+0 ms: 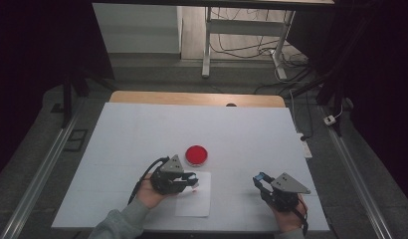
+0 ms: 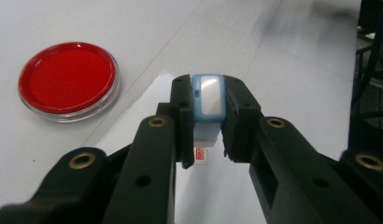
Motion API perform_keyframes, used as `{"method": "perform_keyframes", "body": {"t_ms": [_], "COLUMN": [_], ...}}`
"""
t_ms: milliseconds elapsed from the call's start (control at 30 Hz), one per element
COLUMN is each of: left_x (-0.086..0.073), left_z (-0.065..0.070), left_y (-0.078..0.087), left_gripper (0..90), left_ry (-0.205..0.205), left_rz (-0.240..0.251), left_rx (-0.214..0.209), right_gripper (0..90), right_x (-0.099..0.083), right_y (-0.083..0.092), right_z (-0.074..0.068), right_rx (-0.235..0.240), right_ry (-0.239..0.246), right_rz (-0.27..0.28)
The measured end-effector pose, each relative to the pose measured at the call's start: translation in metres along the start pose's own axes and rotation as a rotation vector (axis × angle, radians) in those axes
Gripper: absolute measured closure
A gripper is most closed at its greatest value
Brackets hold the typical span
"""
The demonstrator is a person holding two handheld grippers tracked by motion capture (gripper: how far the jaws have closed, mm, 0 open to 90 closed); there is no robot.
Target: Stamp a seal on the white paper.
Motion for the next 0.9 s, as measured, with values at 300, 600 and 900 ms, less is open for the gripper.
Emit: {"method": "perform_keyframes", "body": {"t_ms": [300,600,900], "left_x": [0.006,0.011,0.016], "left_z": [0.001,0.000,-0.005], "left_y": [0.010,0.018,0.031], "left_gripper": [76.0,75.9,75.9], "left_ry": [0.012,0.033,0.067], "left_rz": [0.031,0.057,0.086], "left_rx": [-0.007,-0.009,-0.016], "right_gripper": [65.9,65.9,65.9], "right_x": [0.000,0.000,0.000], "right_y": [0.000,-0.001,-0.001], "right_z": [0.000,0.000,-0.001], "right_rx": [-0.001,0.002,0.003], "right_ry": [0.000,0.001,0.000], "right_rz": [0.000,-0.001,0.002]}}
Point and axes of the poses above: each handheld gripper's, and its own axes: y roughly backward along the jaws, x roughly out of its top, z roughly to its right, the point moved 9 cm from there along -y, roughly forward along the jaws, and after that the axes turned 15 degrees about y, right-handed, at the moved point
